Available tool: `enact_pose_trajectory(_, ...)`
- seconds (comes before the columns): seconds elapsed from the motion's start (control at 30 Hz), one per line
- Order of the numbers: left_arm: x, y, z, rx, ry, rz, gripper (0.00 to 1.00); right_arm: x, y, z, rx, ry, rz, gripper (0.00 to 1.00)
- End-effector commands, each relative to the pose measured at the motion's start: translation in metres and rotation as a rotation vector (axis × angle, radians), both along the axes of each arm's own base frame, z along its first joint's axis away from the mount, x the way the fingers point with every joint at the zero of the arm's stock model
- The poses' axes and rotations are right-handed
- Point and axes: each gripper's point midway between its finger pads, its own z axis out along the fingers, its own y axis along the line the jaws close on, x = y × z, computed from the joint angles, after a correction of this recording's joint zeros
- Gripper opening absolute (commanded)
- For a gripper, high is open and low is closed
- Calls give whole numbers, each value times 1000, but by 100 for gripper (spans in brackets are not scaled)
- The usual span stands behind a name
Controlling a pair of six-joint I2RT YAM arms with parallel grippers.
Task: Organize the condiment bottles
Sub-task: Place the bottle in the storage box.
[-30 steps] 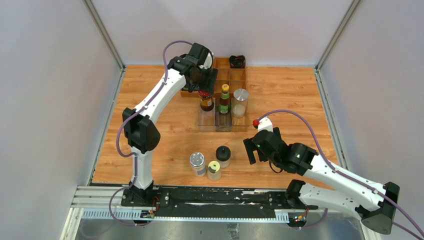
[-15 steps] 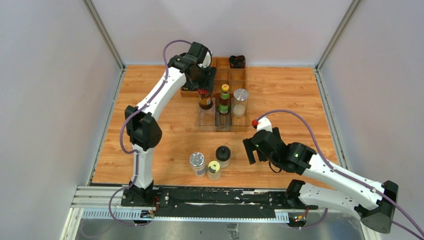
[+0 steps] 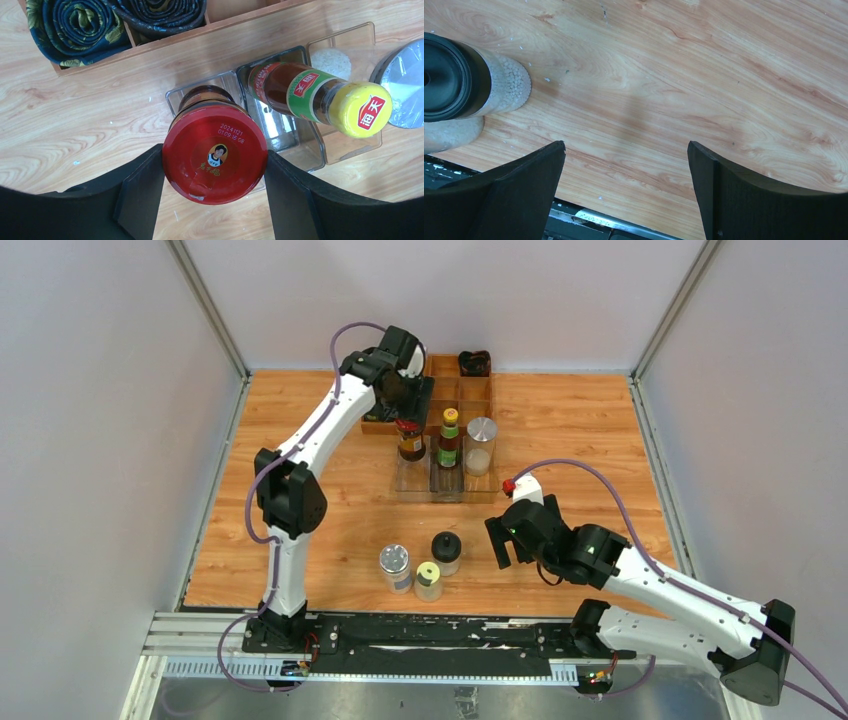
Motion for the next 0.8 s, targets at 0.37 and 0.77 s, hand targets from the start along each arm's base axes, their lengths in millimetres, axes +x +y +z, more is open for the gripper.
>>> enact_pose_trajectory(0.37, 18, -6, 18, -46, -75, -22, 51, 0, -3, -5, -23, -7, -7, 99)
enact_pose_trajectory(0.77, 20, -7, 6, -35, -54, -23, 51, 0, -3, -6, -24, -8, -5, 99)
